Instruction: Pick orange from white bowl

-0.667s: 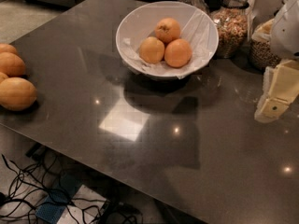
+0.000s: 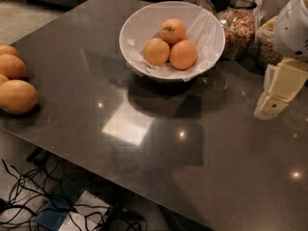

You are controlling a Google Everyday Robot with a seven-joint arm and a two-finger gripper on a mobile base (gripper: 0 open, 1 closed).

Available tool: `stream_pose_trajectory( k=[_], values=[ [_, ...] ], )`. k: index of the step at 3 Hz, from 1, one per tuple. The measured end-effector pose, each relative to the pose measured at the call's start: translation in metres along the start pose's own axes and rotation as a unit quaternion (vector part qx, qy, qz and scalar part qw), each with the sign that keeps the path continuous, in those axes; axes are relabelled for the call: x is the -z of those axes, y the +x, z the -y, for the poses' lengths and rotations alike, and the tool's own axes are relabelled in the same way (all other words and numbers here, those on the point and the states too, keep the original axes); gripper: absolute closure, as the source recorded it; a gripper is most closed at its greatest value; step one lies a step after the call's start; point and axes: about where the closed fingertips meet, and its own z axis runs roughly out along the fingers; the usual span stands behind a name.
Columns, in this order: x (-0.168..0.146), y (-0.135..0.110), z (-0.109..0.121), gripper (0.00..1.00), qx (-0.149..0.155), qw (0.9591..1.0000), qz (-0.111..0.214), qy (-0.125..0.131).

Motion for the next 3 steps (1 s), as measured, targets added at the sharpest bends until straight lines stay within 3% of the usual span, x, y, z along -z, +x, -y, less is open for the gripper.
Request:
stream_pose_trajectory(
  k=[1, 3],
  values=[
    [-0.019, -0.019, 0.031, 0.0, 0.009, 0.9993, 0.03, 0.023],
    [-0.037, -0.053, 0.095, 0.0, 0.013, 0.9935, 0.093, 0.065]
  ],
)
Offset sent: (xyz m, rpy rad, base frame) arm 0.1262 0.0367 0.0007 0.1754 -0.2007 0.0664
